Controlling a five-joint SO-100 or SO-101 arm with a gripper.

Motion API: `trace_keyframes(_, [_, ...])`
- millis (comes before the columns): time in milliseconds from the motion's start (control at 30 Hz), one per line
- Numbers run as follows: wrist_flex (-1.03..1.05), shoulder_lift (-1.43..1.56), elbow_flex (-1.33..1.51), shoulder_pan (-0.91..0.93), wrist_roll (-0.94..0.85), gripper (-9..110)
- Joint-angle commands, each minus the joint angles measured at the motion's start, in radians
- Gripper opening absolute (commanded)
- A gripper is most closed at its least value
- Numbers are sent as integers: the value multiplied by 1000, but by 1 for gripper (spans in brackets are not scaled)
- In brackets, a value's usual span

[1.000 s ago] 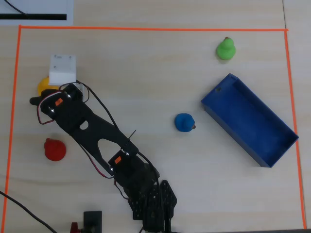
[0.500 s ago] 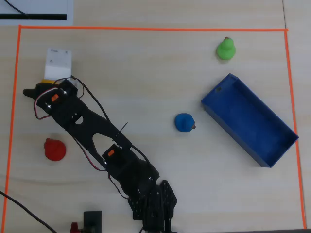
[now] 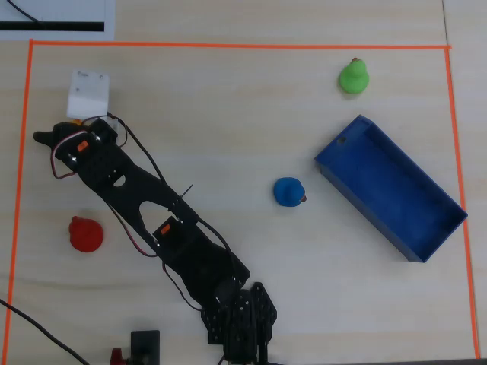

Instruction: Grasp yellow duck and put it into box.

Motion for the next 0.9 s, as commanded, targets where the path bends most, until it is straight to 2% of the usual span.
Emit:
trace_keyframes(0, [-26, -11, -83, 15, -11, 44])
trace_keyframes(733, [-176, -124, -84, -3, 15, 41])
trace_keyframes(767, [-189, -129, -83, -5, 17, 37])
trace_keyframes(867, [-230, -138, -74, -8, 31, 9])
